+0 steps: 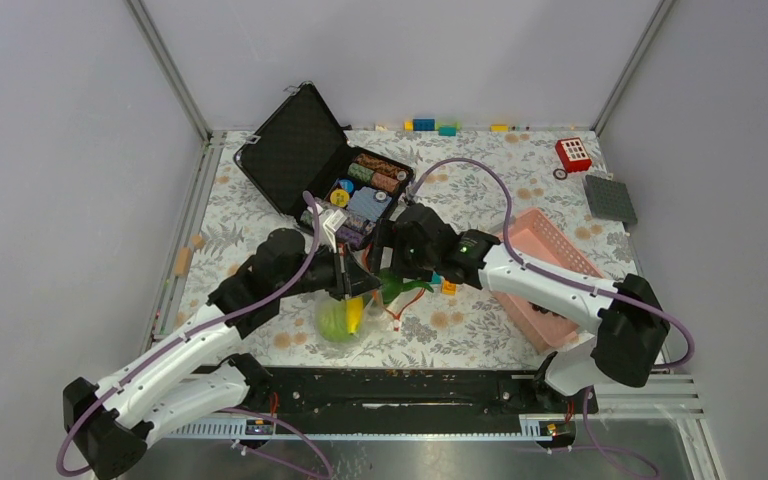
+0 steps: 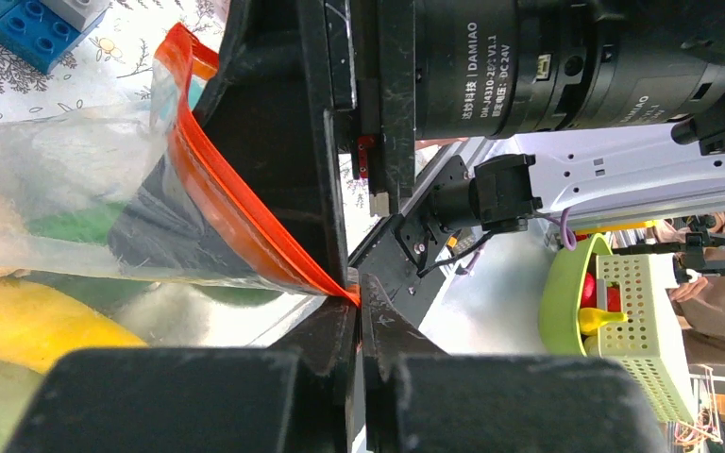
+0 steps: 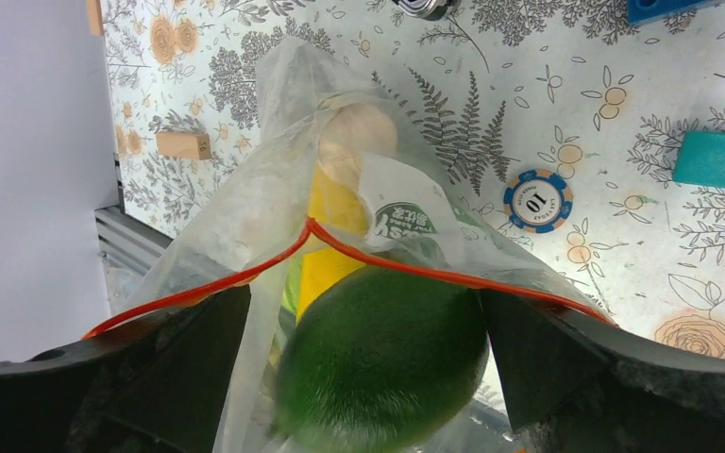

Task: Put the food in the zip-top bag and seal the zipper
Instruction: Place the fake fruit in the zipper food storage bag.

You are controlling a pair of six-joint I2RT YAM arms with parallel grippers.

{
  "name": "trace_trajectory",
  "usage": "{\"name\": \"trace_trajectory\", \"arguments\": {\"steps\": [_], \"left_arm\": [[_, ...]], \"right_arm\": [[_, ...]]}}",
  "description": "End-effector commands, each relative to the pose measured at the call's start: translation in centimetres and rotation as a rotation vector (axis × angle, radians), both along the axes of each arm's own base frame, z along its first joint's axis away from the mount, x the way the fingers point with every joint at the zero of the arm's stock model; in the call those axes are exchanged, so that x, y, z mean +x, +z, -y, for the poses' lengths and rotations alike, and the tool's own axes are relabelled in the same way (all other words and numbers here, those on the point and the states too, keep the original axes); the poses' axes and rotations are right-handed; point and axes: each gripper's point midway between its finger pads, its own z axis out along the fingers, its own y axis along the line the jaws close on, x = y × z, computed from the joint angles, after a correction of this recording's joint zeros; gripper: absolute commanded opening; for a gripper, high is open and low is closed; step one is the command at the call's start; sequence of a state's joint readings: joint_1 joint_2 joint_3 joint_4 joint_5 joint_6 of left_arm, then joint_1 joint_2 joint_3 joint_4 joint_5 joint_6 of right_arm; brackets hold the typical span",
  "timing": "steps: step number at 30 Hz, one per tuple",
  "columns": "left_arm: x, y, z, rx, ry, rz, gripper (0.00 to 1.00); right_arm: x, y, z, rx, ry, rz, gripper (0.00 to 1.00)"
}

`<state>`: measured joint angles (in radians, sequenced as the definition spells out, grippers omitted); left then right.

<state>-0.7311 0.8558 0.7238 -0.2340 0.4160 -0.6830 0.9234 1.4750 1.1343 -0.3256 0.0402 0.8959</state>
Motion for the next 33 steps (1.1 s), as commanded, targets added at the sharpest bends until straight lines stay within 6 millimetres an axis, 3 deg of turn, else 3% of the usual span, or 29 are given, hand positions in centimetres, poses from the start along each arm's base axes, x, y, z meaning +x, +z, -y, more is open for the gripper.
{"name": "trace_trajectory", "arguments": {"steps": [1, 12, 16, 24, 28, 33], "left_arm": [[-0.4, 2.9, 0.5, -0.097, -0.032, 0.07, 0.0], [0.2, 2.7, 0.5, -0.095, -0.006, 0.073, 0.0], [0.4, 2.5, 0.3, -0.08, 0.011, 0.078, 0.0], [1.0, 2.8, -0.1, -0.06, 0.042, 0.103, 0.0], [1.2, 2.8, 0.0, -0.061, 0.043, 0.108, 0.0], [1.3, 2.5, 0.1, -0.06, 0.041, 0.121, 0.0]], "right_arm": [[0.3, 1.6, -0.2, -0.012, -0.033, 0.041, 1.0], [-0.3, 4.1, 2.2, -0.035, -0.022, 0.149, 1.0], [0.0, 5.0, 4.4, -0.1, -0.039, 0.216, 1.0], [0.1, 5.6, 13.8, -0.302, -0.246, 0.336, 1.0], [0.0, 4.8, 19.1, -0.347, -0.365, 0.283, 1.0], [-0.2, 2.7, 28.4, -0.492, -0.628, 0.195, 1.0]]}}
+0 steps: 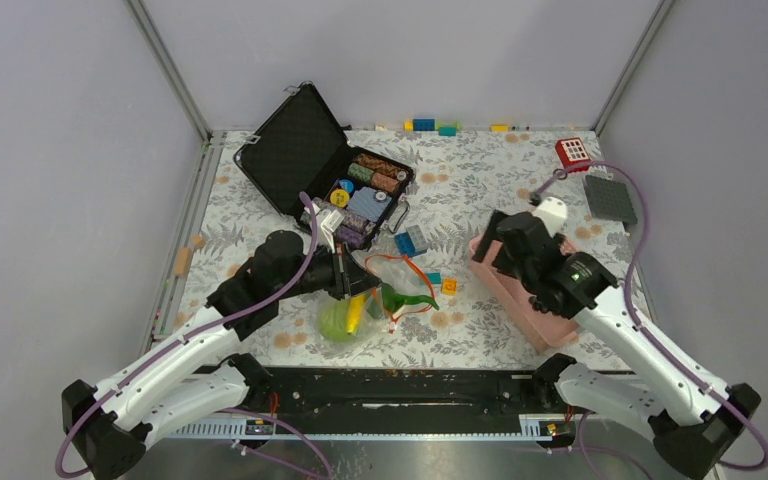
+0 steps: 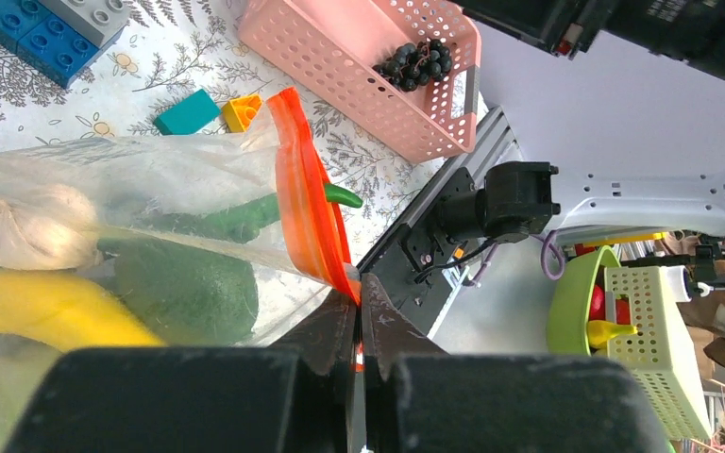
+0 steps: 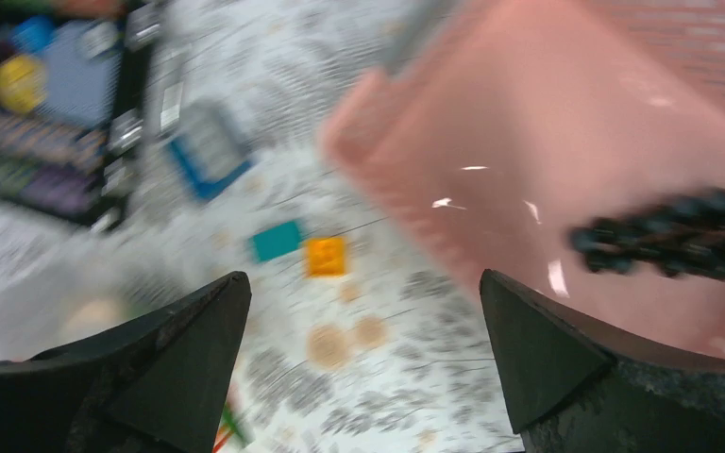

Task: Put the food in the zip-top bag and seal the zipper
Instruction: Place the fake fruit in the zipper food storage bag.

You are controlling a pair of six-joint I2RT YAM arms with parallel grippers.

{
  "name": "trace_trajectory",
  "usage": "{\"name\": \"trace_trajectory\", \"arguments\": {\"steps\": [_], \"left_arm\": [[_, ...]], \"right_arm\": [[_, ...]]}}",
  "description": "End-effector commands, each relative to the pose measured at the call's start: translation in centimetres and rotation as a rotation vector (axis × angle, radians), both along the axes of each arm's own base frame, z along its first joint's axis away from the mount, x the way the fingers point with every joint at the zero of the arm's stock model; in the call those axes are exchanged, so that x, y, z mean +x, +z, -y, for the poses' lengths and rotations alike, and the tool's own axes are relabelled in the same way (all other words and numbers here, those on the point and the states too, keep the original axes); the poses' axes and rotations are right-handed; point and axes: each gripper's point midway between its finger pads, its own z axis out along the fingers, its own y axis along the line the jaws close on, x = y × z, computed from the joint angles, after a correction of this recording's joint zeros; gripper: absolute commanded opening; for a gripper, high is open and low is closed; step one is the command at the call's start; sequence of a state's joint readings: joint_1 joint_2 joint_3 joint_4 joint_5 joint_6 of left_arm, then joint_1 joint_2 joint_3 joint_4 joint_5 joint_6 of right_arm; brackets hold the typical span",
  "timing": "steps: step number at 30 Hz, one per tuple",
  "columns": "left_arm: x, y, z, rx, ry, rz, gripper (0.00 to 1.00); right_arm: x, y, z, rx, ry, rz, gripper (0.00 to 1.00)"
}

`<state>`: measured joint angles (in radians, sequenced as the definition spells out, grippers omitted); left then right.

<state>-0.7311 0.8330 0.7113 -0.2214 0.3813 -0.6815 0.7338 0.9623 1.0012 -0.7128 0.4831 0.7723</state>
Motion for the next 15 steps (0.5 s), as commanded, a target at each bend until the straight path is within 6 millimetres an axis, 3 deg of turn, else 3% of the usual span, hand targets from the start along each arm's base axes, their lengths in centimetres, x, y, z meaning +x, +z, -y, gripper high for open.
{"name": "trace_trajectory", "arguments": {"steps": [1, 4, 6, 8, 15], "left_arm": [[1.0, 2.3, 0.4, -0.052, 0.011, 0.1, 0.0], [1.2, 2.1, 0.5, -0.048, 0.013, 0.106, 0.0], [1.3, 2.0, 0.6, -0.045, 0.009, 0.105, 0.0], [1.3, 1.9, 0.8, -0.043, -0.001, 0.103, 0.0], [1.3, 1.6, 1.4, -0.048, -0.023, 0.091, 0.0]], "right_arm": [[-1.3, -2.5, 9.9, -0.174, -0.318, -0.077, 1.0], [-2.3, -3.7, 14.6, -0.206, -0.501, -0.112, 1.0], [-2.9, -4.9, 16.3, -0.206, -0.571, -0.152, 1.0], [-3.1, -6.4, 17.3, -0.203, -0.606, -0.207, 1.0], [-3.0, -11.4, 18.2, -0.15, -0.628, -0.377, 1.0]]}}
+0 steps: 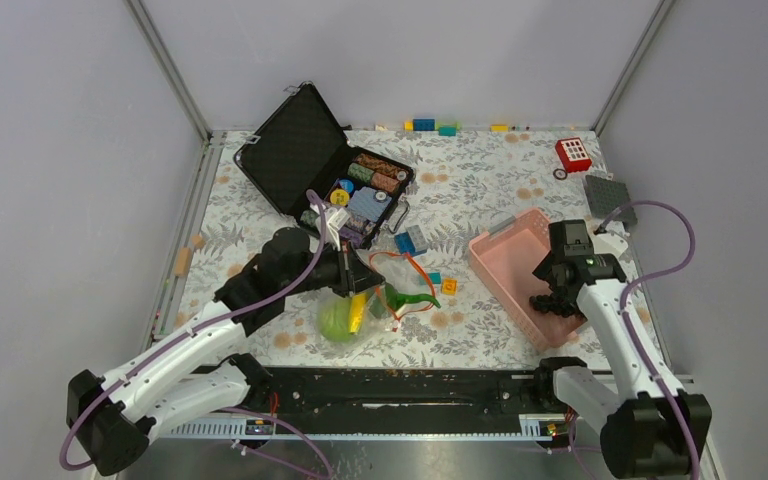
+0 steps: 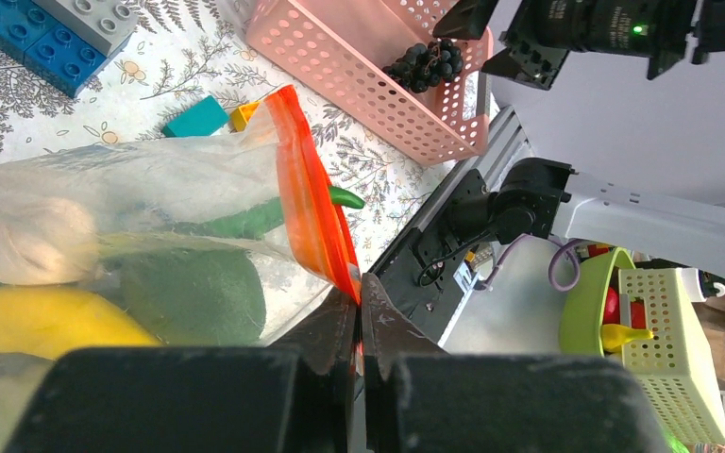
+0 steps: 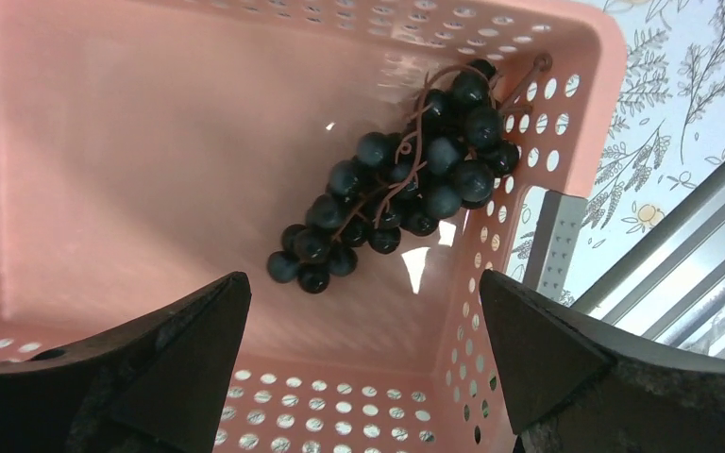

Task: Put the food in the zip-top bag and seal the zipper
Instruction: Place the fake fruit in the zipper food storage bag, then pick up the fake fruit from the bin.

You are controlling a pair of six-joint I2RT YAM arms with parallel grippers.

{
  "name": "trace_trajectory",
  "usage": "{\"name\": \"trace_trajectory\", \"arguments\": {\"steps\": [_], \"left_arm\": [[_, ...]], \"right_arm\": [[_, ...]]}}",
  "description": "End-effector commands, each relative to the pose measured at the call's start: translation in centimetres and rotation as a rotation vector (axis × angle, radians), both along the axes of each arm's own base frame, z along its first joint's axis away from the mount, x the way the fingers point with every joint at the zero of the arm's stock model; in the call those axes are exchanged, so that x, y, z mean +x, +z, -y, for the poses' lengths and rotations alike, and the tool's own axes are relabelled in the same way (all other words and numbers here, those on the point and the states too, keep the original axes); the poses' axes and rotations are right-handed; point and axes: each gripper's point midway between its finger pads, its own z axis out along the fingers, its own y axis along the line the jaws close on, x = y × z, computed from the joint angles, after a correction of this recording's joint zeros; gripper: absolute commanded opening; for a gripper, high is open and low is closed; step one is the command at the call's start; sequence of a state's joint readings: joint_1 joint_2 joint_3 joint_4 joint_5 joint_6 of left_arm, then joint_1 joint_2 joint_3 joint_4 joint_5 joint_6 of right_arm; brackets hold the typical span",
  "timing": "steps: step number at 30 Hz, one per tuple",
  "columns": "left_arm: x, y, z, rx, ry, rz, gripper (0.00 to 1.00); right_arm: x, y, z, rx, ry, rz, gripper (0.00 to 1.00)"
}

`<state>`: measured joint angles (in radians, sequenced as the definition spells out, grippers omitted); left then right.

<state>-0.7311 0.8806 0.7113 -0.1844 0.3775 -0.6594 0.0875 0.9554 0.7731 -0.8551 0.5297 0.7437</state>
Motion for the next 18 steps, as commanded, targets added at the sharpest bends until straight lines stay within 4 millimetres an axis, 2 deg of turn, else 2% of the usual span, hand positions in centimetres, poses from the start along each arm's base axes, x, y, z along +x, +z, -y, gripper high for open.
{"name": "trace_trajectory", "arguments": {"steps": [1, 4, 9, 15, 18], "left_arm": [[0.5, 2.2, 0.9, -0.065, -0.023, 0.077, 0.0], [0.6, 2.1, 0.8, -0.064, -0.018, 0.075, 0.0], [0.7, 1.9, 0.8, -0.055, -0.014, 0.069, 0.0], [0.9, 1.8, 0.7, -0.042, -0.01, 0.074, 0.0], [1.0, 1.8, 0.9, -0.039, -0.01, 0.073, 0.0]], "right_arm": [[0.8, -2.4, -0.2, 0.078, 0.003, -0.036, 1.0], [0.8, -3.5, 0.5, 0.105, -0.051, -0.063, 1.0], [1.4, -5.9, -0.1, 0.21, -0.063, -0.067, 1.0], [0.6, -8.0, 0.5, 0.219, -0.107, -0.165, 1.0], [0.9, -8.7, 0.4, 0.238, -0.114, -0.167, 1.0]]}}
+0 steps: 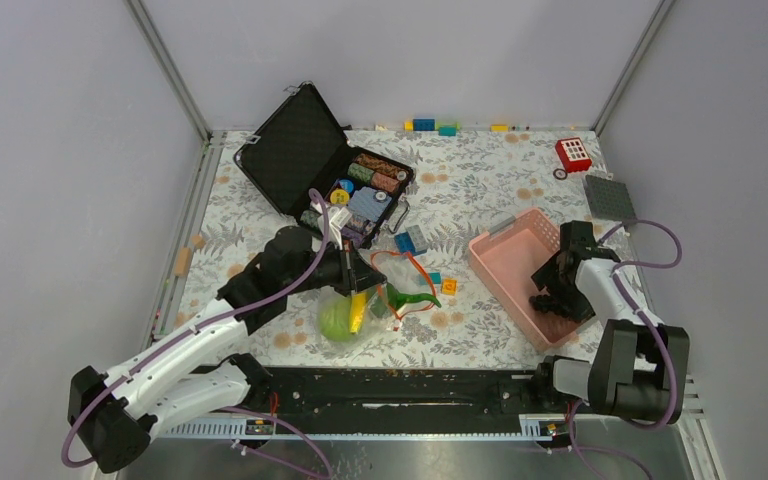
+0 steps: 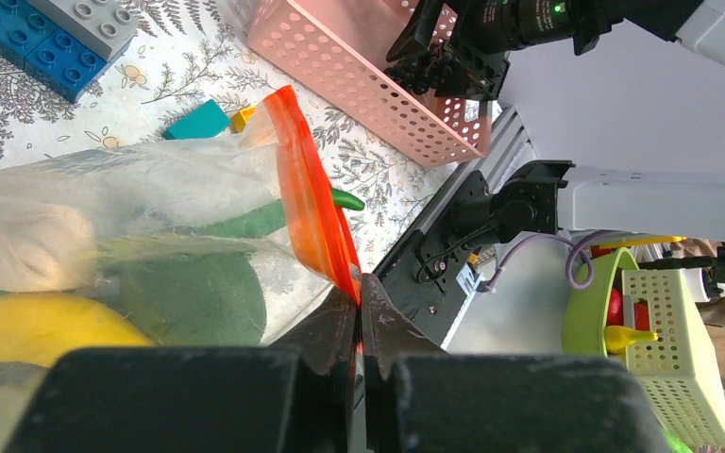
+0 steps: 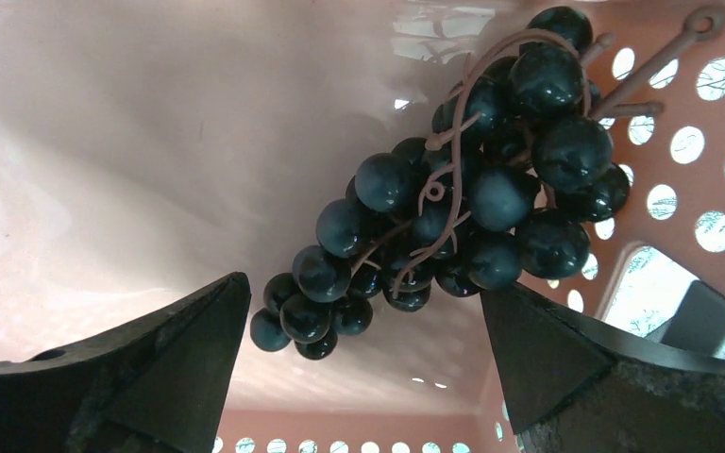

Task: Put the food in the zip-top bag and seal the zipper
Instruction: Pick up the fake fruit from the bin.

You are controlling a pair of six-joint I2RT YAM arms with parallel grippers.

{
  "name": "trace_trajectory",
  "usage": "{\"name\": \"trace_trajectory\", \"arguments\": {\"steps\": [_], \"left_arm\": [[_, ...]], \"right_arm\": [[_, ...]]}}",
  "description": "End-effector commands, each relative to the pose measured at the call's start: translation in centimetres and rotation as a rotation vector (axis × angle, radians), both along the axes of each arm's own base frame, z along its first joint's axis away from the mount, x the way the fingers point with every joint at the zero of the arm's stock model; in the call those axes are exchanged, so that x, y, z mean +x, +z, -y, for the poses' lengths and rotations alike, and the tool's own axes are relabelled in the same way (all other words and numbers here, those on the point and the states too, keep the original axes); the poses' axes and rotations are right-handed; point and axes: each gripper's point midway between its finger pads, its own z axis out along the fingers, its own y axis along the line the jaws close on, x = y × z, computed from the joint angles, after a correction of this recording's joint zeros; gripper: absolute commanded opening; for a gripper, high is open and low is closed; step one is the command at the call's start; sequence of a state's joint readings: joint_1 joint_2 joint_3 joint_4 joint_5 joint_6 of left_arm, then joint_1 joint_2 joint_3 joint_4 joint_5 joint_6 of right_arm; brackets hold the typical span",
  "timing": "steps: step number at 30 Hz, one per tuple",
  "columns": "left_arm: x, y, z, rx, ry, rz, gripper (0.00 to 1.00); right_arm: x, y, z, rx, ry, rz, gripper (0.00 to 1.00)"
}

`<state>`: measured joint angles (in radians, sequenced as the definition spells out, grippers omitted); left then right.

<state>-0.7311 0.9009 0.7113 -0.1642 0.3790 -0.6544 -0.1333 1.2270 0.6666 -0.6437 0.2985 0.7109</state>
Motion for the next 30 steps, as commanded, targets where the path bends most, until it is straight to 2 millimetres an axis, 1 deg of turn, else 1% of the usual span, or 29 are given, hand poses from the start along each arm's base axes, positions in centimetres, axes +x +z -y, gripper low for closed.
{"name": "trace_trajectory", "arguments": {"steps": [1, 8, 10, 13, 14, 17, 23, 26, 30], "left_arm": [[0.7, 1.9, 0.6, -0.04, -0.01, 0.067, 0.0], [0.8, 1.8, 0.7, -0.03, -0.011, 0.061, 0.0], [0.9, 1.9, 0.7, -0.032, -0.009, 0.061, 0.0], [0.9, 1.8, 0.7, -0.029, -0.007, 0.06, 0.0], [1.0, 1.8, 0.7, -0.029, -0.006, 0.06, 0.0], [1.0, 1.8, 0.8, -0.027, -0.01, 0.057, 0.0], [1.0, 1.7, 0.8, -0.024, -0.008, 0.053, 0.0], [1.0, 1.7, 0.8, -0.024, -0.006, 0.052, 0.0], [1.0, 1.6, 0.8, -0.024, -0.007, 0.051, 0.0]], "right_arm": [[0.7, -1.0, -0.1, 0.032, -0.008, 0.011, 1.0], [1.4, -2.3, -0.4, 0.069, -0.011, -0.001, 0.99], [1.4, -2.6, -0.3, 0.071, -0.01, -0.005, 0.97], [1.6, -2.8, -0.4, 0.078, -0.001, 0.0, 0.91], [1.7, -2.8, -0.4, 0.079, -0.001, 0.003, 0.88], [1.7, -2.9, -0.3, 0.073, -0.001, 0.009, 0.75], [1.7, -2.5, 0.1, 0.047, -0.012, 0.034, 0.39], [1.7, -2.2, 0.3, 0.037, -0.015, 0.051, 0.31], [1.9, -1.5, -0.1, 0.052, 0.003, 0.091, 0.21]]}}
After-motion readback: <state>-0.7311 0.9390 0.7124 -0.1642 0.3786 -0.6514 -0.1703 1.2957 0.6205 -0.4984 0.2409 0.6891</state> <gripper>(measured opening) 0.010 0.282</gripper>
